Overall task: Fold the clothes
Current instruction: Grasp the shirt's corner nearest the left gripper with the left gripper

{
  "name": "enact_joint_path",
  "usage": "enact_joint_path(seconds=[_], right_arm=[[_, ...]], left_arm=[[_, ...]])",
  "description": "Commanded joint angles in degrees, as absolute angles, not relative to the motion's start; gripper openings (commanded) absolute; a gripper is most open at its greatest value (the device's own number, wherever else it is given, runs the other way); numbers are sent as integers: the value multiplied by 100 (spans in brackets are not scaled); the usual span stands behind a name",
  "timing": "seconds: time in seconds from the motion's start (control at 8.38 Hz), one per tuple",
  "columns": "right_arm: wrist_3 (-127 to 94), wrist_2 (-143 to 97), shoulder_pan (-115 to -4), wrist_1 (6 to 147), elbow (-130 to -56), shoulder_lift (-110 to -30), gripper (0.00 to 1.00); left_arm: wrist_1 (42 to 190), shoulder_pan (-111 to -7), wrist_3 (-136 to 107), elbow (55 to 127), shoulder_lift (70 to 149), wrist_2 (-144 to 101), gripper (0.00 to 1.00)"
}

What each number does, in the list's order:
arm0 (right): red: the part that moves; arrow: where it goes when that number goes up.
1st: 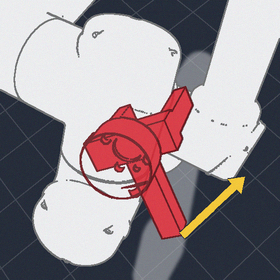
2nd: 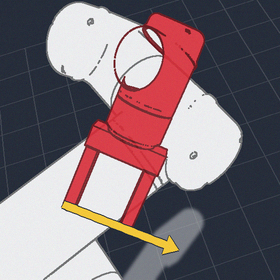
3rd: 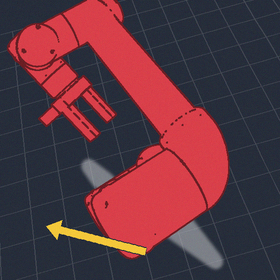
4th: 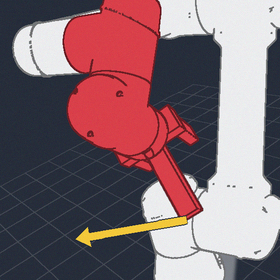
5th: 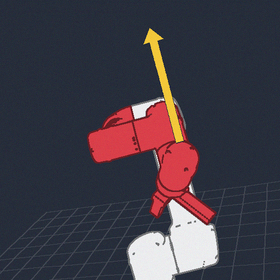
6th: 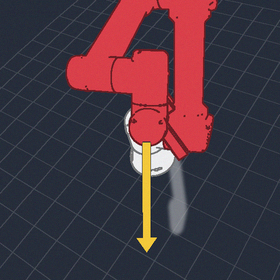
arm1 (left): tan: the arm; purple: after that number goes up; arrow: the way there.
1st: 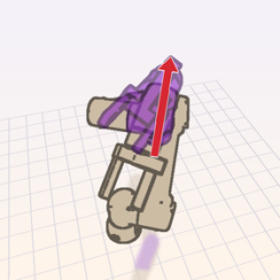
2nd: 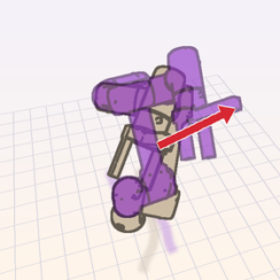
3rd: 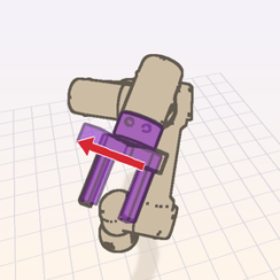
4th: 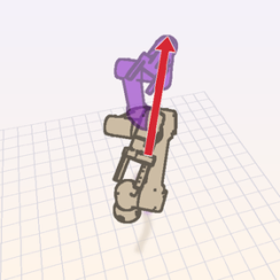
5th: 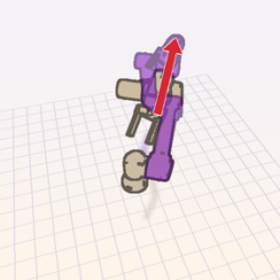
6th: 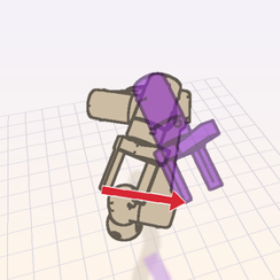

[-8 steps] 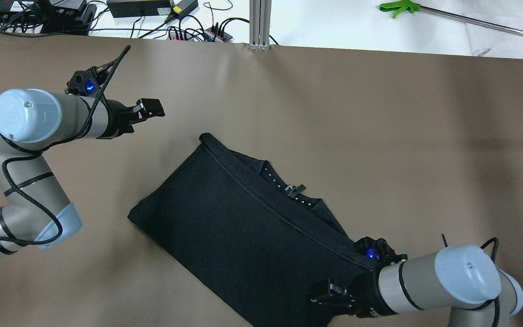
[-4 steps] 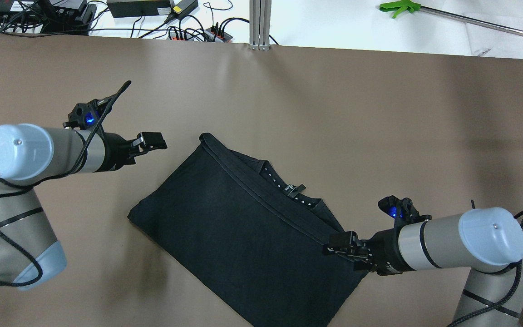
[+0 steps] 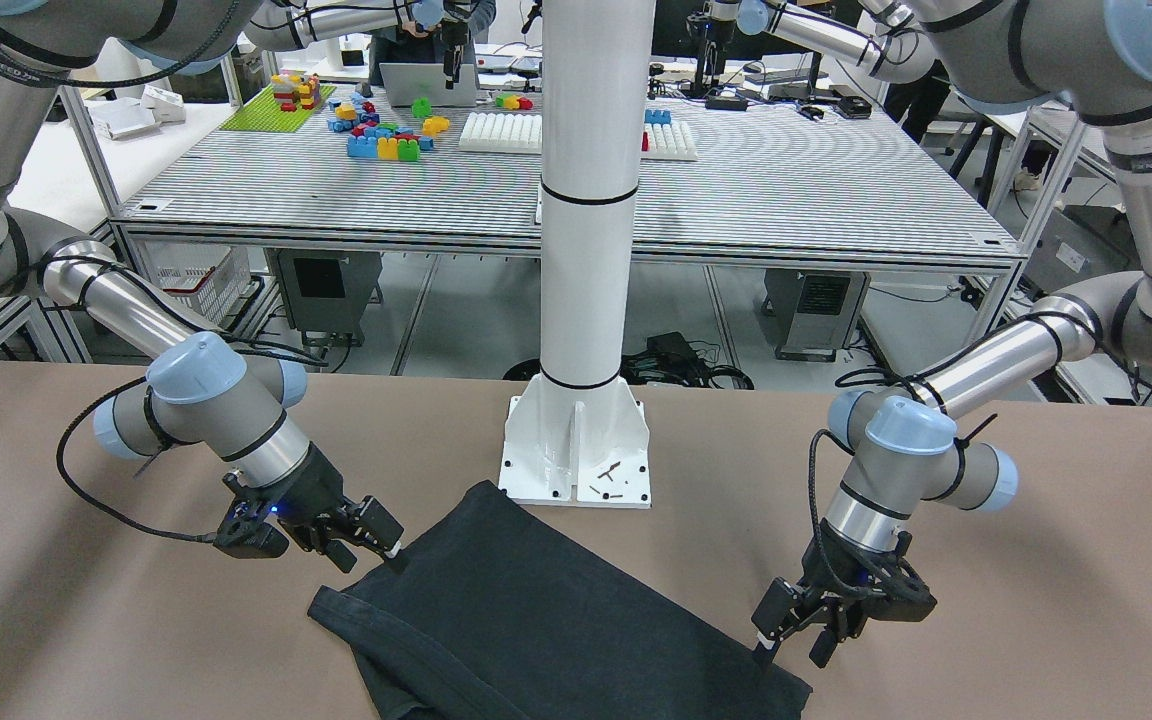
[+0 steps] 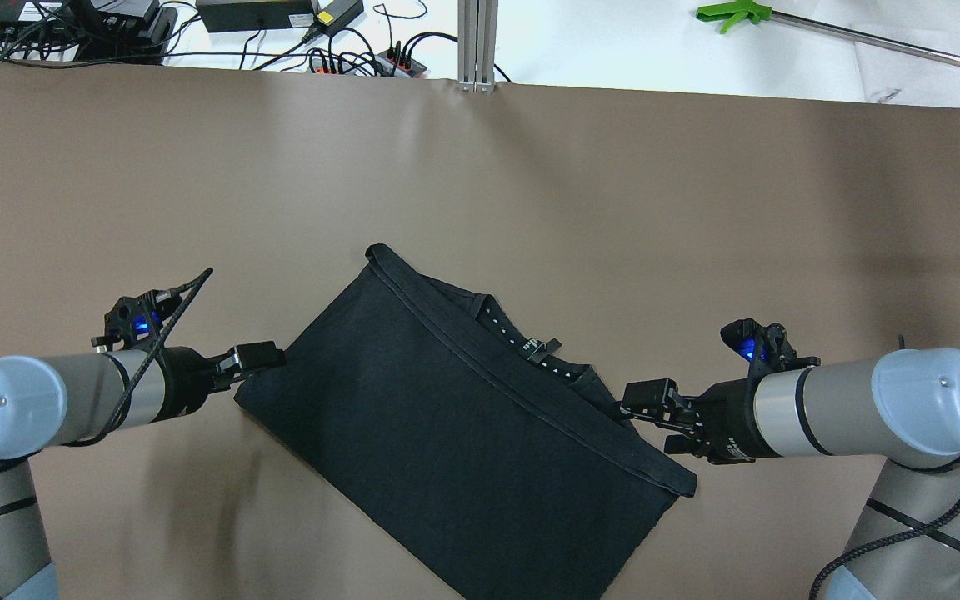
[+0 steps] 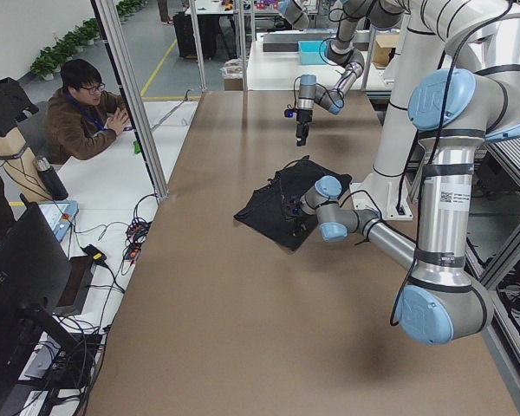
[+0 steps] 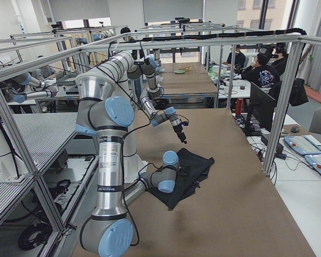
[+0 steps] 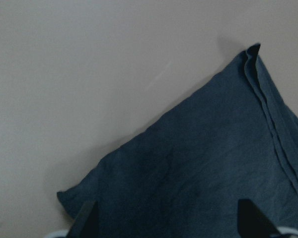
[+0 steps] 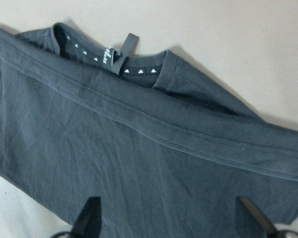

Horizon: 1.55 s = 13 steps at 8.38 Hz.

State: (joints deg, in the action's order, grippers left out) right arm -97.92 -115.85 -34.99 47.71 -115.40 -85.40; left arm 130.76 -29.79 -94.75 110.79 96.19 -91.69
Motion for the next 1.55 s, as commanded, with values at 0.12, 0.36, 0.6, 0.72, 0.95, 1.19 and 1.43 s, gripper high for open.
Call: enact_joint_path(seconds=[0.12, 0.36, 0.6, 0.72, 0.95, 1.19, 1.43], right_arm=[[-9791, -11435, -3542, 4807, -11531, -8534, 94], [-9791, -11435, -3533, 4808, -11531, -8552, 95], [-9800, -11426, -3533, 4808, -11531, -8552, 94], [-9800, -11426, -3533, 4808, -11531, -8552, 94], [-9791, -11426, -3533, 4808, -11505, -8569, 94], [-9791, -11426, -3533, 4799, -11505, -8569, 94], [-9791, -11426, -3525, 4808, -11505, -8569, 94]], left_arm=[[13395, -2461, -9519, 10908, 9360, -8596, 100], [13386, -2470, -9501, 10767, 9378, -8587, 100], [13386, -2470, -9449, 10618, 9404, -8578, 100], [13386, -2470, -9440, 10600, 9430, -8578, 100], [13386, -2470, -9439, 10442, 9544, -8578, 100], [13386, -2522, -9431, 10118, 9816, -8587, 100], [13386, -2592, -9422, 10046, 9853, -8587, 49]])
